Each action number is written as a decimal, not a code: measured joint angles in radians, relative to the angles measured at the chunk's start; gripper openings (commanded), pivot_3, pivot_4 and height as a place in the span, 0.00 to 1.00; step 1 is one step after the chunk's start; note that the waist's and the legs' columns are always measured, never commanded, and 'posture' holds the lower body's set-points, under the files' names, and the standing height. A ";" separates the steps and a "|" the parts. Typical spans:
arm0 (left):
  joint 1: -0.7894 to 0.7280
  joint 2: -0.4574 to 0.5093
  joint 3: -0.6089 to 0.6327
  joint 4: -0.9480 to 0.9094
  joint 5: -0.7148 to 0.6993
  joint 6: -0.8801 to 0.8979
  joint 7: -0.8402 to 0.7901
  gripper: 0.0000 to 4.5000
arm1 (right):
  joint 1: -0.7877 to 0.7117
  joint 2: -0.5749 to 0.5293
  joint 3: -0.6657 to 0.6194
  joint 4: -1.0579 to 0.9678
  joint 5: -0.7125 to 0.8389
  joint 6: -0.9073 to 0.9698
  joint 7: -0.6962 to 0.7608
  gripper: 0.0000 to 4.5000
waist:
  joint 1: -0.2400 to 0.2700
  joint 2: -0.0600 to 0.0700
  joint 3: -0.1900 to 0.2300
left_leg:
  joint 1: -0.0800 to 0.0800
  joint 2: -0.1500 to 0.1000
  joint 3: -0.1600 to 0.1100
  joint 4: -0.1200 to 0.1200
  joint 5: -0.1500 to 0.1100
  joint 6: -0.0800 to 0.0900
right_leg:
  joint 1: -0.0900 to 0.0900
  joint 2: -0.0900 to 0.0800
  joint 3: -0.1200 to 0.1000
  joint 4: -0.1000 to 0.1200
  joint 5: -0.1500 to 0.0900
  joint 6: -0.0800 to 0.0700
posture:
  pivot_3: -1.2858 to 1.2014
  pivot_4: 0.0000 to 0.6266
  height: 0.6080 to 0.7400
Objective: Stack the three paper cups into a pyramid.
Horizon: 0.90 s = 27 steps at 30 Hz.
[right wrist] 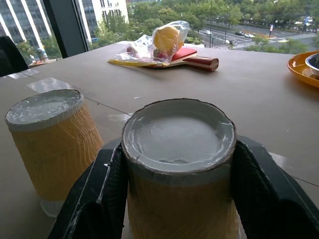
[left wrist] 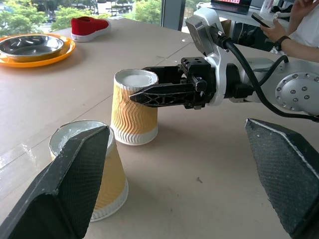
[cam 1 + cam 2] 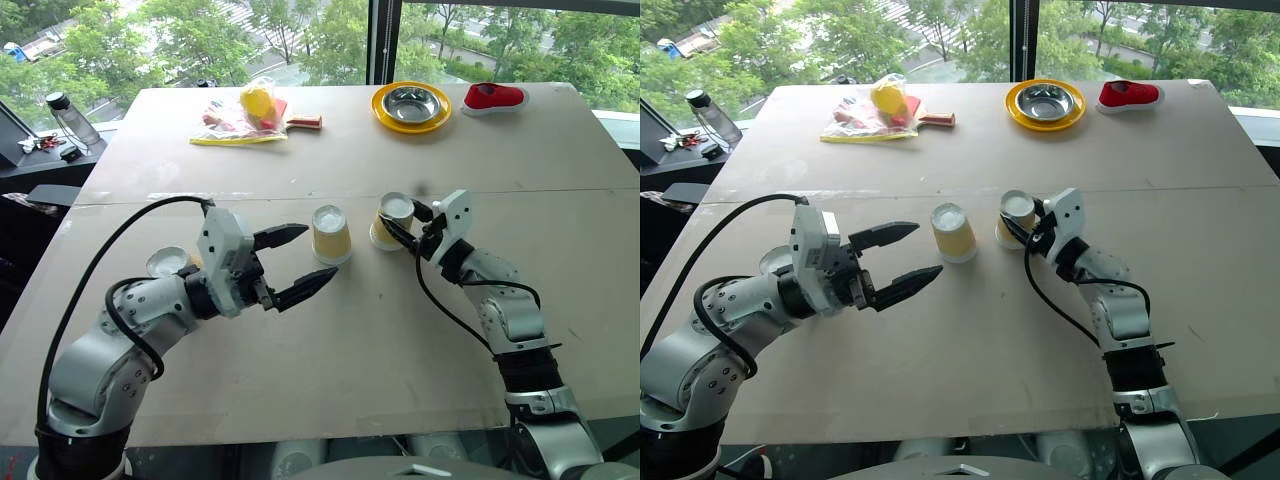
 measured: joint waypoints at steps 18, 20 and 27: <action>0.266 -0.072 0.104 -0.017 0.041 -0.103 0.038 1.00 | 0.008 -0.027 0.095 -0.004 -0.028 -0.013 0.080 0.47 | -0.002 -0.001 -0.001 | 0.001 0.000 0.000 0.000 0.000 0.001 | 0.001 -0.001 0.000 0.001 0.000 0.000 | 0.52 0.24 1.00; 0.268 -0.072 0.106 -0.017 0.041 -0.104 0.039 1.00 | 0.002 -0.025 0.096 0.005 -0.030 -0.018 0.081 0.47 | -0.002 -0.001 -0.001 | 0.001 0.000 0.000 0.000 0.000 0.000 | 0.001 0.000 0.000 0.001 0.000 0.000 | 0.52 0.24 1.00; 0.260 -0.069 0.108 -0.017 0.041 -0.104 0.037 1.00 | -0.016 0.003 0.093 0.036 -0.031 -0.017 0.069 0.88 | -0.003 -0.001 -0.001 | 0.001 0.000 0.000 0.000 0.000 0.000 | 0.001 0.000 0.000 0.002 0.000 0.000 | 0.52 0.24 1.00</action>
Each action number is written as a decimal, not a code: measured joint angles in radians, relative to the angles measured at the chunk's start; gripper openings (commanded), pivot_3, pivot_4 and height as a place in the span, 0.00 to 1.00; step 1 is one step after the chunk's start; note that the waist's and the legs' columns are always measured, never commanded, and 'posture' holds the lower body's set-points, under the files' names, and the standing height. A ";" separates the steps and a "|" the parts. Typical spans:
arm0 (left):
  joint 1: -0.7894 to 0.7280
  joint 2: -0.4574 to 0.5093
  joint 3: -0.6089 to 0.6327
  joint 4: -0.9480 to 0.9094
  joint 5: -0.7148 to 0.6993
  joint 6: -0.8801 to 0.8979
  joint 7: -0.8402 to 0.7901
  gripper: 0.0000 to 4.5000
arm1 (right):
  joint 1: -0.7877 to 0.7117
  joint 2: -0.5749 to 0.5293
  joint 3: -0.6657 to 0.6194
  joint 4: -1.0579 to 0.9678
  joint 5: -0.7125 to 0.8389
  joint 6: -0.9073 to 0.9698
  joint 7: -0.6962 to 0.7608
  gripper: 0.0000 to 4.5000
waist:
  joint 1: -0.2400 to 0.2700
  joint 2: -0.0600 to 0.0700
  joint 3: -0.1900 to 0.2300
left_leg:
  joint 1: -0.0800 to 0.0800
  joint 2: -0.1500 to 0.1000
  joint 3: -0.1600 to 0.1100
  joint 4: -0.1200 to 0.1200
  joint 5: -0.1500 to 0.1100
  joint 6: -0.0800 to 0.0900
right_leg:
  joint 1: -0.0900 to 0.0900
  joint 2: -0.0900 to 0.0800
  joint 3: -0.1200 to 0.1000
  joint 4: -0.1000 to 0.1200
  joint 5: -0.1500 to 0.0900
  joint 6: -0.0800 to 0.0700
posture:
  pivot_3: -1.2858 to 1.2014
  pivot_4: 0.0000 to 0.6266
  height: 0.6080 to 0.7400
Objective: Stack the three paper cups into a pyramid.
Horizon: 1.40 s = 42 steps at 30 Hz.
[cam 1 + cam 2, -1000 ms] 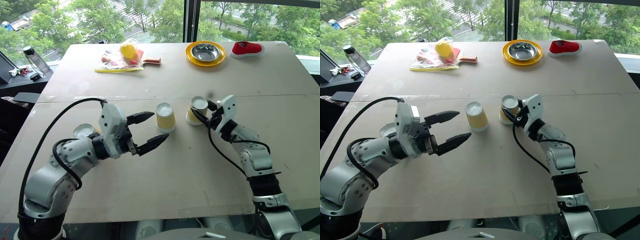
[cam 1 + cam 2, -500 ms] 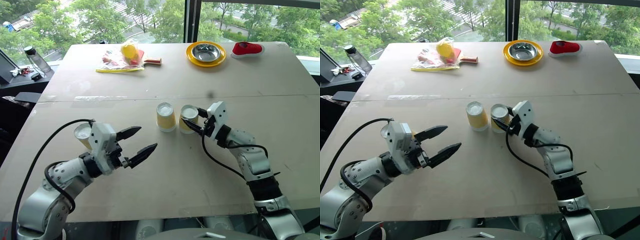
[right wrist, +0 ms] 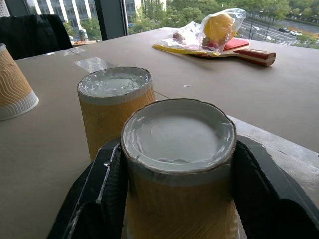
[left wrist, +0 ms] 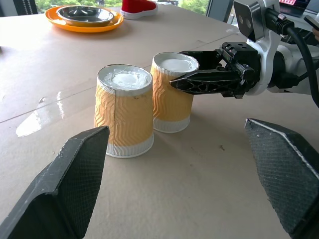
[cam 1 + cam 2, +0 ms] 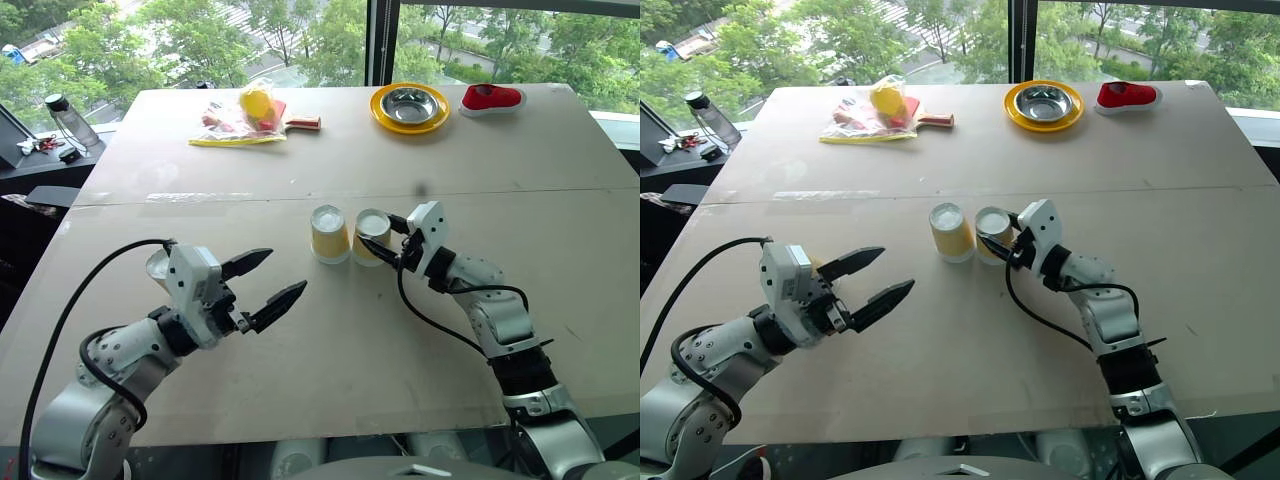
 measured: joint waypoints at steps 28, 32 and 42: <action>0.240 -0.513 0.067 -0.041 0.471 -0.335 0.552 1.00 | 0.388 -0.390 -0.226 -0.352 0.480 -0.014 0.603 0.99 | 0.016 -0.001 -0.001 | 0.001 -0.002 -0.002 0.002 0.000 0.001 | 0.005 0.002 -0.002 -0.001 0.000 0.000 | 0.52 0.24 1.00; 0.159 -0.450 0.094 0.072 0.471 -0.334 0.542 1.00 | 0.387 -0.383 -0.227 -0.356 0.488 -0.018 0.597 0.99 | 0.023 -0.003 -0.002 | 0.001 -0.002 -0.002 0.005 0.000 0.001 | 0.006 0.002 -0.002 -0.002 0.000 0.000 | 0.52 0.24 1.00; 0.081 -0.344 0.119 0.261 0.470 -0.396 0.439 1.00 | 0.378 -0.377 -0.228 -0.372 0.486 -0.030 0.548 0.99 | 0.031 -0.003 -0.002 | 0.000 0.000 -0.004 0.005 0.000 0.001 | 0.006 0.001 -0.004 -0.002 0.000 0.000 | 0.52 0.24 1.00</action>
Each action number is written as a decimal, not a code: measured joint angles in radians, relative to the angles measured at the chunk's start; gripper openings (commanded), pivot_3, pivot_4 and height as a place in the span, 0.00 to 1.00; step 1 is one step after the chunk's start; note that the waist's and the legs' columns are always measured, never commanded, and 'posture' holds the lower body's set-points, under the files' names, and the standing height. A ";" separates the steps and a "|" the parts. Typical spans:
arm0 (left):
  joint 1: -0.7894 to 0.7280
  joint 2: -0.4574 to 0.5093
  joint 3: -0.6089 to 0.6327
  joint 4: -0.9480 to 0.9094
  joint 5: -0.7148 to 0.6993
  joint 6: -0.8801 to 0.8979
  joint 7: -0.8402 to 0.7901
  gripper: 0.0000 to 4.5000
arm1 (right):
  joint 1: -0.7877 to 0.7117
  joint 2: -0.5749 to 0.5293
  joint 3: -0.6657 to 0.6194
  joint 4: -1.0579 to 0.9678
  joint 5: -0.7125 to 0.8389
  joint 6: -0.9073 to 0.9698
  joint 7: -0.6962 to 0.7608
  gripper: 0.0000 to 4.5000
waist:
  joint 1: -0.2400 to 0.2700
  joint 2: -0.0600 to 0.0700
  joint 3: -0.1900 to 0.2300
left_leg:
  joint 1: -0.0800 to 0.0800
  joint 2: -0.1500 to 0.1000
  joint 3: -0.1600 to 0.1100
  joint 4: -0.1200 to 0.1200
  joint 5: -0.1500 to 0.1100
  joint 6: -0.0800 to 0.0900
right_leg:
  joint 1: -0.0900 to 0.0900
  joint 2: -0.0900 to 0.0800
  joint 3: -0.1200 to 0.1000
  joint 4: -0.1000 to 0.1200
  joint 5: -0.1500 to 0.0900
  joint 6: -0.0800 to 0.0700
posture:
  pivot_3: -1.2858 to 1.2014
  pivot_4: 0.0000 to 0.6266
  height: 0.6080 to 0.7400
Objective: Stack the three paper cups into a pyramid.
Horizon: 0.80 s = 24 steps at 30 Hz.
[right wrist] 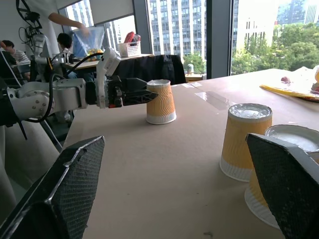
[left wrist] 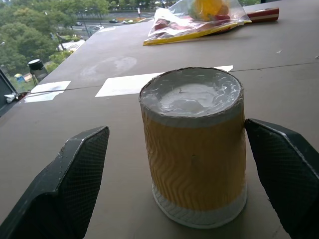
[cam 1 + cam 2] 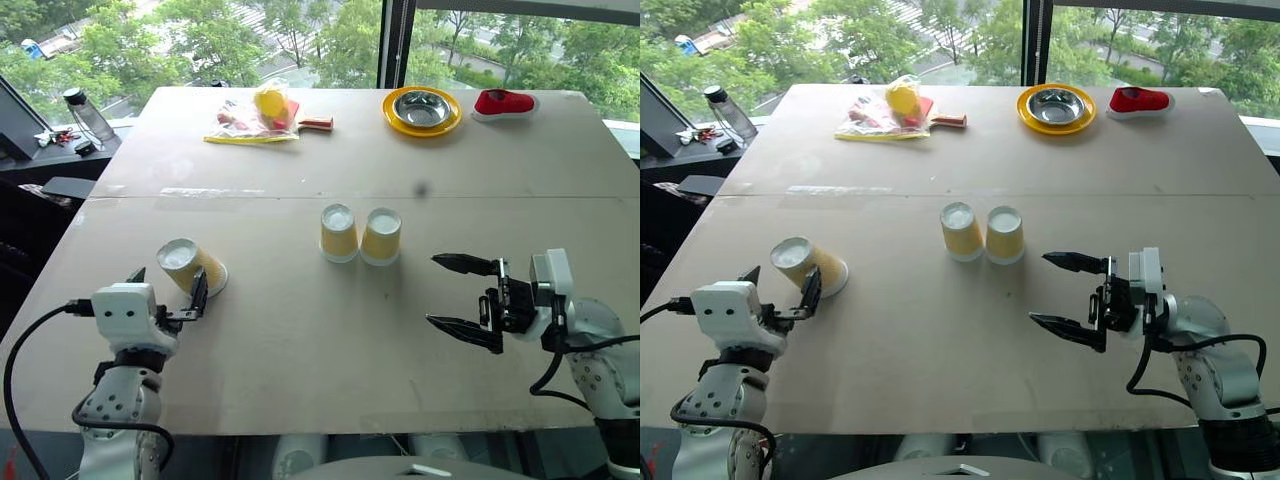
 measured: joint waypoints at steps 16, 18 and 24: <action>-0.128 0.053 -0.001 0.104 -0.039 -0.035 -0.057 0.53 | -0.011 0.005 0.003 -0.013 -0.002 0.000 -0.055 1.00 | -0.001 0.000 0.000 | 0.000 0.000 0.000 0.000 0.000 0.000 | 0.000 -0.001 0.000 0.000 0.000 0.000 | 0.52 0.24 1.00; -0.126 0.052 -0.001 0.103 -0.040 -0.036 -0.057 0.53 | -0.011 0.005 0.003 -0.013 -0.002 0.000 -0.055 1.00 | -0.001 0.000 0.000 | 0.000 0.000 0.000 0.000 0.000 0.000 | 0.000 -0.001 0.000 0.000 0.000 0.000 | 0.52 0.24 1.00; -0.128 0.051 -0.001 0.103 -0.039 -0.035 -0.054 0.53 | -0.011 0.005 0.003 -0.014 -0.002 0.000 -0.057 1.00 | -0.001 0.000 0.000 | 0.000 0.000 0.000 0.000 0.000 0.000 | 0.000 -0.001 0.000 0.000 0.000 0.000 | 0.52 0.24 1.00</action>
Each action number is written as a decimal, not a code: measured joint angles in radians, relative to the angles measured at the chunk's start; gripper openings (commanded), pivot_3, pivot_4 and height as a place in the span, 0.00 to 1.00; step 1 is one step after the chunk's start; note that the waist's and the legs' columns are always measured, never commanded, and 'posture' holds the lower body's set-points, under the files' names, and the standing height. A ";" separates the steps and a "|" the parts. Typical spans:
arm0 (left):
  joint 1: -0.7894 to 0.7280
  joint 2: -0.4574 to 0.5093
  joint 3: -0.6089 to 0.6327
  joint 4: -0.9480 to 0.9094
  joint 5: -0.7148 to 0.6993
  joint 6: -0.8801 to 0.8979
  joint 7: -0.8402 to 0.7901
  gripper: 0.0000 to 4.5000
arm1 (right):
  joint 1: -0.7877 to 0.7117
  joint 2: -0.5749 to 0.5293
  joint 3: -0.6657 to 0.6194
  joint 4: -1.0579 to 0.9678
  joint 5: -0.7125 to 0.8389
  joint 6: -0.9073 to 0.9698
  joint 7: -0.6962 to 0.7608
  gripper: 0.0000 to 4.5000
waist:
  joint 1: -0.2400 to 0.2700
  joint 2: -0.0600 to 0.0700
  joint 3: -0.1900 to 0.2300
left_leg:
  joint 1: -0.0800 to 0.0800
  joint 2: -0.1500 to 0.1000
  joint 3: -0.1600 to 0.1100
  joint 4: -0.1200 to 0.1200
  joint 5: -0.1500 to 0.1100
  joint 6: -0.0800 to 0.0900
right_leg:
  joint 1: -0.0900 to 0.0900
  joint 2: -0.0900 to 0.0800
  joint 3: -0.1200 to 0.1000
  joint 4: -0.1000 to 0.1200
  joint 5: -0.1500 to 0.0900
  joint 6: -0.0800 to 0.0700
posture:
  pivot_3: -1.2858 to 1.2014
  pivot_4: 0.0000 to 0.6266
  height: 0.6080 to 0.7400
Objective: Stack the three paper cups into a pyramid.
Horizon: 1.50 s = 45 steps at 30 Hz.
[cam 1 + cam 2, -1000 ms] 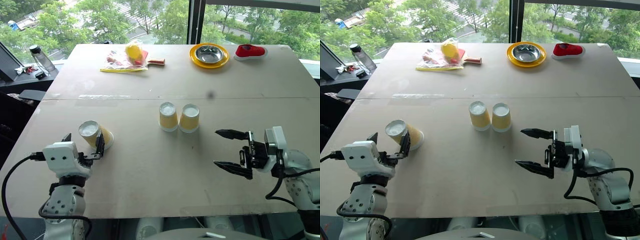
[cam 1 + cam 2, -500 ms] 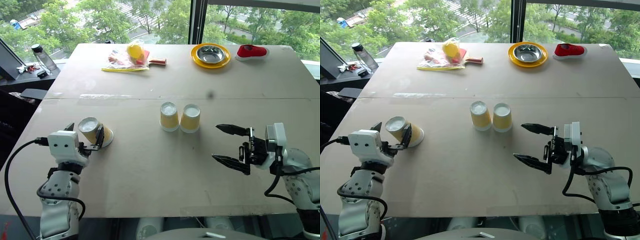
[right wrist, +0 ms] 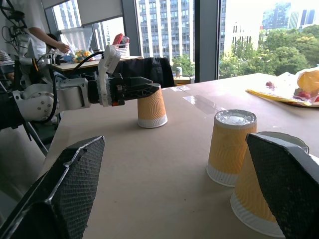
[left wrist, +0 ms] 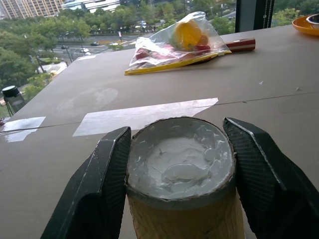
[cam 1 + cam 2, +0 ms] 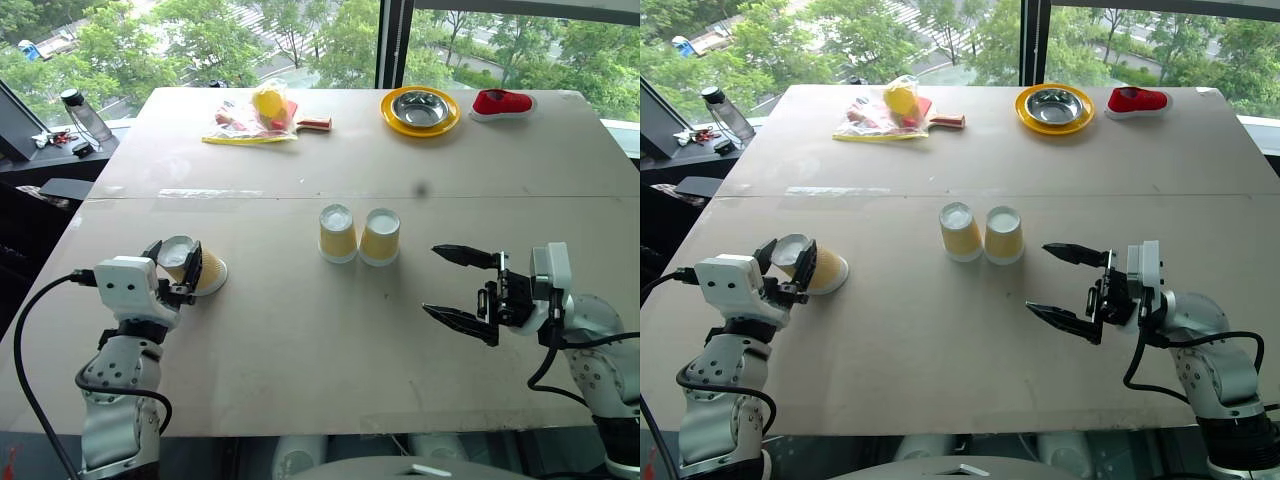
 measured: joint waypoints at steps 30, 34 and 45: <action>-0.978 0.214 -0.478 0.430 -0.200 0.261 -0.785 0.53 | 0.035 0.022 -0.165 -0.007 0.060 0.016 -0.130 1.00 | -0.007 0.000 0.001 | -0.003 -0.004 -0.001 0.002 0.002 -0.003 | -0.001 0.002 -0.003 0.001 0.000 0.000 | 0.52 0.24 1.00; -1.048 0.160 -0.532 0.600 -0.136 0.177 -0.882 0.53 | 0.084 0.028 -0.188 -0.019 0.061 0.014 -0.140 1.00 | -0.002 0.000 0.001 | -0.003 -0.004 -0.001 0.003 0.001 -0.002 | -0.001 0.002 -0.004 0.001 0.000 0.000 | 0.52 0.24 1.00; -1.137 0.093 -0.530 0.805 -0.095 0.052 -0.970 0.53 | 0.142 0.028 -0.216 -0.097 0.062 0.013 -0.199 1.00 | -0.002 0.000 0.001 | -0.004 -0.004 -0.002 0.004 0.001 -0.001 | -0.001 0.002 -0.004 0.001 0.000 0.000 | 0.52 0.24 1.00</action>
